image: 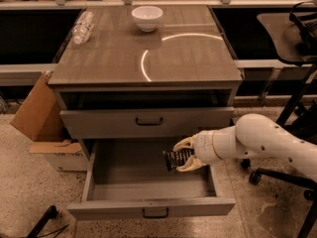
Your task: Pick rxbar chocolate from middle drawer and place on counter
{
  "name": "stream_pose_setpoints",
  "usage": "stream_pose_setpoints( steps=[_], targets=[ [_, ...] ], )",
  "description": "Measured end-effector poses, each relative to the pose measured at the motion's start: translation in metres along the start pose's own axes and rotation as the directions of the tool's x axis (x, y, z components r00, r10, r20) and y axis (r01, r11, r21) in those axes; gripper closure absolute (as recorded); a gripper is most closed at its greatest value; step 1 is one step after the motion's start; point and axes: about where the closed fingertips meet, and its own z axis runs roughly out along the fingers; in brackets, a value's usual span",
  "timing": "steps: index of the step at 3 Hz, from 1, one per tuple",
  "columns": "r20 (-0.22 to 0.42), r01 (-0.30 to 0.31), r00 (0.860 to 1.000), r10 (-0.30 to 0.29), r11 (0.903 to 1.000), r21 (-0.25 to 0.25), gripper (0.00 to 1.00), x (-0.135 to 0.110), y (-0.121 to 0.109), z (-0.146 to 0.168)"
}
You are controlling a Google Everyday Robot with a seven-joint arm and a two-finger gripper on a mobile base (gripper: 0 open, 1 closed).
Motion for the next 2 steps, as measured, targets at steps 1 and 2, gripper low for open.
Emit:
stream_pose_setpoints(
  steps=[1,2],
  targets=[
    [-0.001,0.071,0.997,-0.071,0.9972,0.024,1.0,-0.024,-0.022,-0.027],
    [-0.008,0.159,0.987,-0.159,0.9828,0.094,1.0,-0.064,-0.06,-0.077]
  ],
)
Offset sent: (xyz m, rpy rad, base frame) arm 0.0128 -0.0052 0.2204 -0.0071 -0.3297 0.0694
